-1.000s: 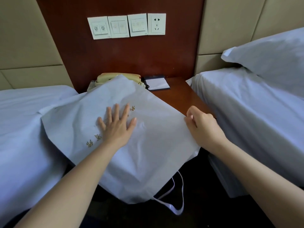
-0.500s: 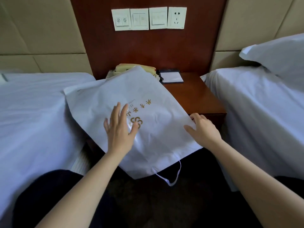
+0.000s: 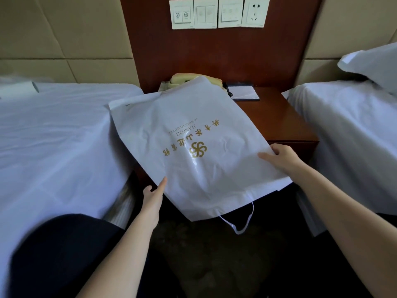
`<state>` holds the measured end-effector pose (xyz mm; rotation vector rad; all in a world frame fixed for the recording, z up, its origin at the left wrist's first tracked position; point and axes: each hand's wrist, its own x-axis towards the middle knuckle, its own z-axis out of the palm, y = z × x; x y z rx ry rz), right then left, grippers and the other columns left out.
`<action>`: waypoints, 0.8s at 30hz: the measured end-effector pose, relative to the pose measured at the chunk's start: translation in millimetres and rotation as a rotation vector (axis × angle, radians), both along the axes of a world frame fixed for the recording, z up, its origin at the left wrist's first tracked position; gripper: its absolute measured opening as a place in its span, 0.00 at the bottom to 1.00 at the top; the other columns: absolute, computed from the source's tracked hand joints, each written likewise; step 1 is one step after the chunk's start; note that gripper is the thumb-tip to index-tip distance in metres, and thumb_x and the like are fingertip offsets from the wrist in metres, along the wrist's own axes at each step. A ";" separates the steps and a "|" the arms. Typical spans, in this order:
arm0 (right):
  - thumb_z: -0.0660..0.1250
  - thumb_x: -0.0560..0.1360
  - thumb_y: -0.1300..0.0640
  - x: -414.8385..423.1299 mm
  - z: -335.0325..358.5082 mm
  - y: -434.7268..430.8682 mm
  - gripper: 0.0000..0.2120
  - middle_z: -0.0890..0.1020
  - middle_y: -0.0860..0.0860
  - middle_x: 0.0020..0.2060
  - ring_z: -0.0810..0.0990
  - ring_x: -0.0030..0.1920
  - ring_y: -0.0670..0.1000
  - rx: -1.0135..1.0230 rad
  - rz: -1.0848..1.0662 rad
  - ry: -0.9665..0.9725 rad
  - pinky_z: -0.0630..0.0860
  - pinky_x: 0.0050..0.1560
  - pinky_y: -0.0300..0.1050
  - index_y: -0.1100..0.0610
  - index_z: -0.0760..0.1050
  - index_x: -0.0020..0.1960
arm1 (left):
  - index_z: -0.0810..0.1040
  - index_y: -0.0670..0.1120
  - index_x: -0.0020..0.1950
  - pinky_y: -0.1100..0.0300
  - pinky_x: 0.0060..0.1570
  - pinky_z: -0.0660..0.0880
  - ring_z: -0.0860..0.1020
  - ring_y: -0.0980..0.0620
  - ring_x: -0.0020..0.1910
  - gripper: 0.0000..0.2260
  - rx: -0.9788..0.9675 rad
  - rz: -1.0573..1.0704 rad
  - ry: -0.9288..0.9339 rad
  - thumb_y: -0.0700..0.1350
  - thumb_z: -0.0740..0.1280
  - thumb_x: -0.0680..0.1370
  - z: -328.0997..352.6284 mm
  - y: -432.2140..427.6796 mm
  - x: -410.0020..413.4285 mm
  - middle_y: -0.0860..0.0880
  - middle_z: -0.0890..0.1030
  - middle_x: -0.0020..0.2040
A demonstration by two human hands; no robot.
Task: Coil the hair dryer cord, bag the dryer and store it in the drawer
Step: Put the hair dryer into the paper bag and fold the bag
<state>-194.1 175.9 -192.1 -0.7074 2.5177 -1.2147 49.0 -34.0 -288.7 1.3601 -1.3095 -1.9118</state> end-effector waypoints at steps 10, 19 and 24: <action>0.69 0.72 0.58 -0.3 0.7 6.7 0.08 0.80 0.51 0.37 0.78 0.35 0.51 -0.111 -0.020 -0.080 0.74 0.35 0.43 0.55 0.73 0.50 | 0.73 0.45 0.66 0.50 0.54 0.75 0.79 0.49 0.52 0.19 0.071 0.017 0.213 0.48 0.68 0.76 -19.1 23.2 -3.3 0.45 0.80 0.58; 0.64 0.76 0.58 9.2 4.5 17.8 0.09 0.77 0.54 0.35 0.74 0.36 0.52 -0.100 0.033 0.021 0.68 0.35 0.43 0.64 0.77 0.43 | 0.75 0.46 0.62 0.51 0.54 0.73 0.78 0.48 0.50 0.13 0.106 0.127 0.200 0.47 0.65 0.78 -11.3 23.8 8.3 0.48 0.80 0.53; 0.64 0.76 0.58 11.1 0.0 18.4 0.10 0.77 0.56 0.37 0.74 0.38 0.53 -0.089 0.031 0.010 0.68 0.37 0.44 0.65 0.78 0.44 | 0.76 0.43 0.58 0.48 0.55 0.76 0.80 0.44 0.51 0.13 0.178 0.130 0.170 0.50 0.64 0.79 -13.3 24.7 11.5 0.44 0.81 0.53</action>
